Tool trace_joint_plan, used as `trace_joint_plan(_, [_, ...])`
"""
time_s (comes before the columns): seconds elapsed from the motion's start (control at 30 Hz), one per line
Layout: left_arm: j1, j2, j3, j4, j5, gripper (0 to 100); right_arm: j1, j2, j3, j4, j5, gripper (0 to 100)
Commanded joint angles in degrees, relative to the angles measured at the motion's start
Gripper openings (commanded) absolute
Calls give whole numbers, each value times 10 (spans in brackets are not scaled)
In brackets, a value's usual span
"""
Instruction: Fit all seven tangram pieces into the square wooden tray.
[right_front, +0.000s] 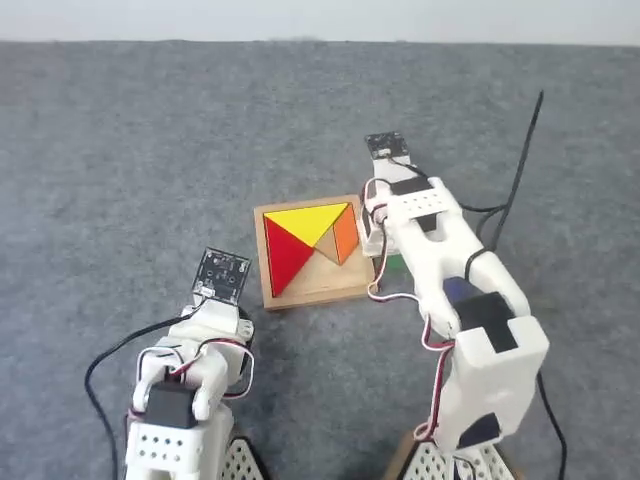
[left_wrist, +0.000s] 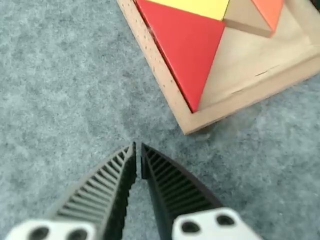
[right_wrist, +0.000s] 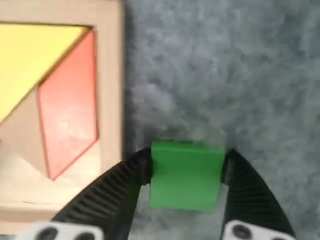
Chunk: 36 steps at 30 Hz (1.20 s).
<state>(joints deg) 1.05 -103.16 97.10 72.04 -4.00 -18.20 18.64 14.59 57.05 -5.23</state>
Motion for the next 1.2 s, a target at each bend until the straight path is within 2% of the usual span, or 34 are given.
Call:
trace_joint_plan(0.0, [-1, -9, -6, 2, -1, 19, 24, -5, -17, 14, -9, 238])
trace_joint_plan(0.23, [-1, -9, -6, 2, -1, 19, 23, -7, -18, 23, -5, 45])
trace_joint_plan(0.47, [-1, -9, -6, 2, -1, 19, 11, -74, -73, 66, 41, 55])
trace_joint_plan(0.83, [-1, -9, -6, 2, -1, 19, -133, -134, -75, 67, 166, 55])
trace_joint_plan(1.17, [-1, -9, -6, 2, -1, 19, -237, -65, -75, 31, 186, 55])
